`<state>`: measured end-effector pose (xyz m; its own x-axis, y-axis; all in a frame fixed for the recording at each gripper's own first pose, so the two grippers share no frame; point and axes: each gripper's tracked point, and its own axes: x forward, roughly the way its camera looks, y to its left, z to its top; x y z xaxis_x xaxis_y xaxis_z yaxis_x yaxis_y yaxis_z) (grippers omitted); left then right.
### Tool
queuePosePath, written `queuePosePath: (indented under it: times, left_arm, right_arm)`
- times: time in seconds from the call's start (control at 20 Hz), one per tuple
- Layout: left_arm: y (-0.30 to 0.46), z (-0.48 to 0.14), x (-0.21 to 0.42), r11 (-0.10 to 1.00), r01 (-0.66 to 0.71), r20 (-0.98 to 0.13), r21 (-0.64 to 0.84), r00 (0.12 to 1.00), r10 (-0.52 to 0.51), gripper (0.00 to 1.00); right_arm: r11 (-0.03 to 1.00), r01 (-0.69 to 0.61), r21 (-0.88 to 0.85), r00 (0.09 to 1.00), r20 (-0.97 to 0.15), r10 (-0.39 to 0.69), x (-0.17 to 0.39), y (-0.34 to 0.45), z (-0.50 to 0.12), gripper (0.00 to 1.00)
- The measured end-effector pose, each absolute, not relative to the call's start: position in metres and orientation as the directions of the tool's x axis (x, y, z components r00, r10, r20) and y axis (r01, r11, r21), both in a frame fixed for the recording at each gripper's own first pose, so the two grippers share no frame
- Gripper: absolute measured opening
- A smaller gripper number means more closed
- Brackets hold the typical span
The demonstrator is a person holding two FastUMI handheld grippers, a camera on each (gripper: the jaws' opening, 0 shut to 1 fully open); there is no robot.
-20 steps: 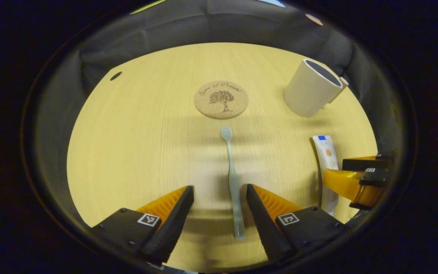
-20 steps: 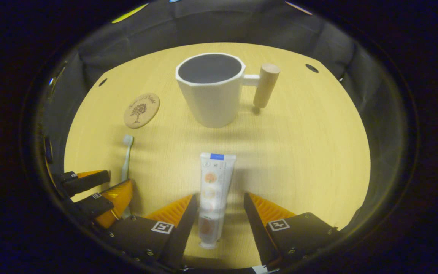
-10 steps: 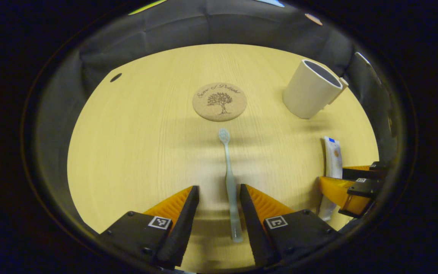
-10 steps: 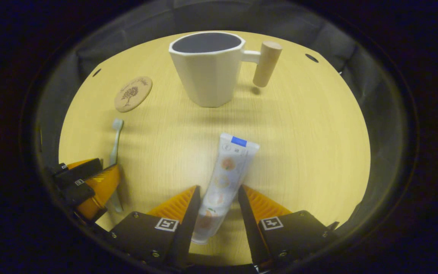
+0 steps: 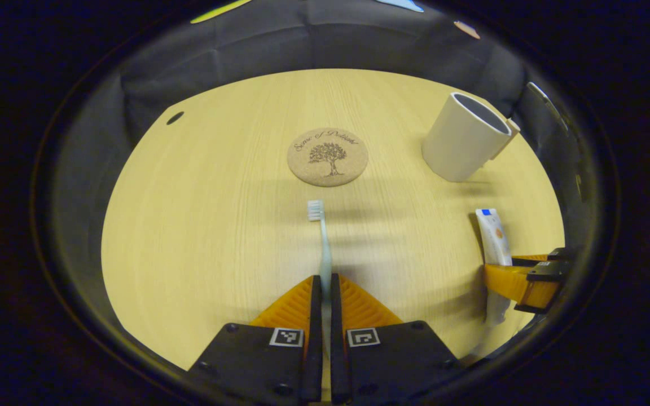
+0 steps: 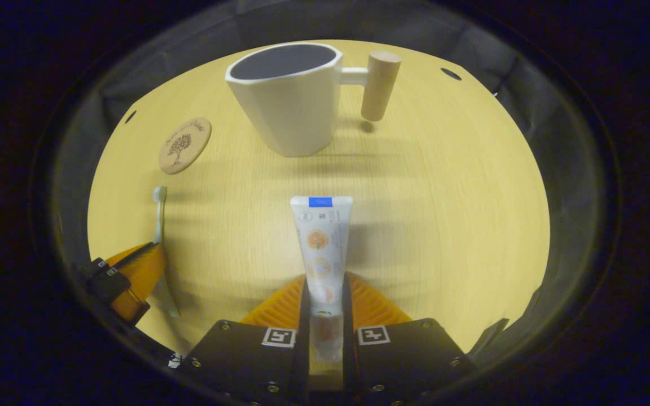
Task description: Put the toothbrush and toothpaste on the desktop into the cup, then pick up the cup and place it on the coaster on the desktop.
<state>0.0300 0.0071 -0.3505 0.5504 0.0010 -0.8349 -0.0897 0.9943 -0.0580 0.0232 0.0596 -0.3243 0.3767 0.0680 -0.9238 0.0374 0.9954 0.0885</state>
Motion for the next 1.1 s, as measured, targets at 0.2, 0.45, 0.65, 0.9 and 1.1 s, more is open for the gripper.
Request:
queuePosePath:
  times: [0.2,0.45,0.65,0.9,1.1]
  left_arm:
    - [0.009,-0.35,0.033,0.994,-0.079,-0.816,-0.072,0.578,-0.013,0.08]
    - [0.009,-0.348,0.032,0.994,-0.061,-0.799,-0.087,0.601,-0.033,0.08]
    - [0.014,-0.336,0.033,0.995,-0.061,-0.769,-0.078,0.638,-0.021,0.08]
    - [0.019,-0.299,0.038,0.999,-0.03,-0.683,-0.043,0.73,-0.007,0.08]
    - [0.019,-0.266,0.044,1.0,-0.008,-0.617,-0.025,0.787,-0.009,0.07]
  right_arm:
    - [0.993,0.068,0.095,0.409,-0.91,0.059,0.026,0.057,-0.317,0.26]
    - [0.988,0.076,0.137,0.422,-0.902,0.093,0.026,0.06,-0.318,0.16]
    - [0.984,0.08,0.16,0.458,-0.883,0.106,0.023,0.055,-0.31,0.16]
    - [0.98,0.068,0.185,0.578,-0.808,0.113,0.021,0.041,-0.259,0.16]
    - [0.975,0.056,0.216,0.645,-0.753,0.13,0.031,0.036,-0.224,0.16]
